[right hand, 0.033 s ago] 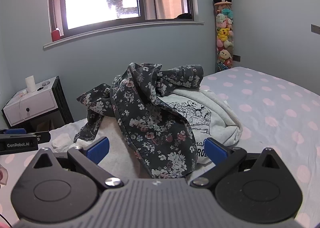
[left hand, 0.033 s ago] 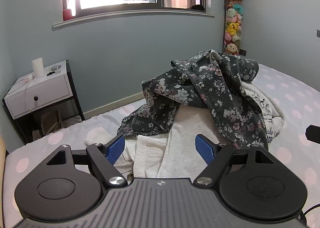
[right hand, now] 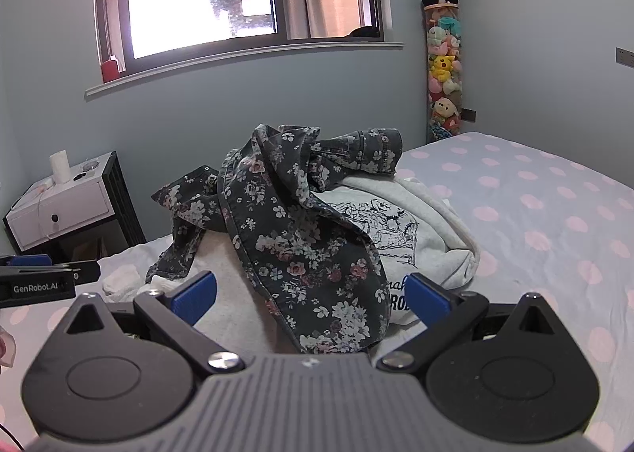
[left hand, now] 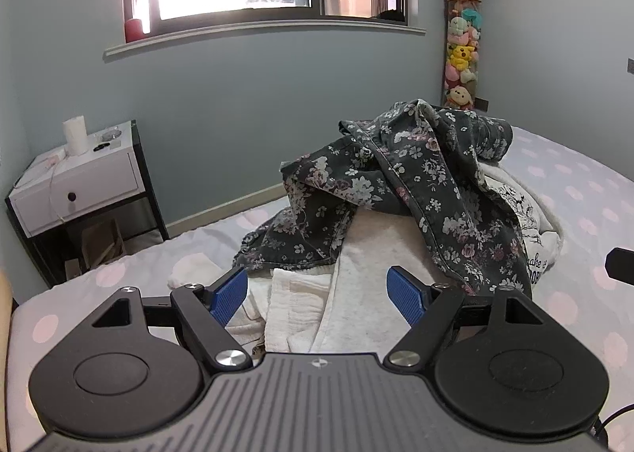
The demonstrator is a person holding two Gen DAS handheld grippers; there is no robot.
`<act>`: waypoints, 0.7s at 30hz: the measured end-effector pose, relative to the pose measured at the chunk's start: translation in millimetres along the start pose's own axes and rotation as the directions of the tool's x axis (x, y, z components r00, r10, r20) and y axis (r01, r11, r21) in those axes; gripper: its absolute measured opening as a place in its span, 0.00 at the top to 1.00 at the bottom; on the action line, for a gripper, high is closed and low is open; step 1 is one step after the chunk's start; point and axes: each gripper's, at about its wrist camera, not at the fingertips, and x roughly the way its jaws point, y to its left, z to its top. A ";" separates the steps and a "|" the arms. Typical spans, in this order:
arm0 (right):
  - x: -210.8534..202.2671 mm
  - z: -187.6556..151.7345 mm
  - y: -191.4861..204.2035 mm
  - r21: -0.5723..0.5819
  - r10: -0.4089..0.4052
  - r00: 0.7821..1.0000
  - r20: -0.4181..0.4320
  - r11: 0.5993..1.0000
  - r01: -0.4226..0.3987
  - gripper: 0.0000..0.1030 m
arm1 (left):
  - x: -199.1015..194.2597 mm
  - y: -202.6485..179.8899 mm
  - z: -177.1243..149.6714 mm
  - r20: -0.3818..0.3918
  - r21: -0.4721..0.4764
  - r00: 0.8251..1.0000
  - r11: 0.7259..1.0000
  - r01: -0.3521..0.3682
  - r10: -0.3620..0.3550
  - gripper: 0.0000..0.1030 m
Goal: Fold clothes
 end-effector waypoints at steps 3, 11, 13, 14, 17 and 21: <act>-0.5 -0.4 0.0 -0.001 0.003 1.000 -0.001 1.000 -0.003 0.01 | -0.5 4.7 1.5 0.011 -0.016 1.000 1.000 0.024 -0.024 0.25; -4.6 0.9 -4.5 -0.005 0.008 1.000 -0.004 1.000 -0.008 0.01 | -17.5 4.0 5.5 0.087 -0.053 0.991 0.993 0.108 -0.103 0.25; -8.5 0.8 -5.6 -0.007 0.007 1.000 -0.001 1.000 -0.007 0.01 | -17.3 -0.5 7.3 0.086 -0.048 0.992 0.994 0.094 -0.090 0.25; -8.0 -0.4 -4.1 -0.007 0.005 1.000 0.001 1.000 -0.005 0.01 | -18.0 -1.7 8.0 0.087 -0.044 0.992 0.994 0.096 -0.092 0.25; -6.7 -2.0 -2.3 -0.011 0.003 1.000 0.000 1.000 -0.003 0.01 | -20.6 -3.5 8.1 0.096 -0.017 0.990 0.995 0.102 -0.100 0.25; -6.6 -3.1 -1.2 -0.013 0.004 1.000 -0.004 1.000 -0.004 0.01 | -18.8 -4.3 8.1 0.089 -0.016 0.992 0.996 0.091 -0.089 0.25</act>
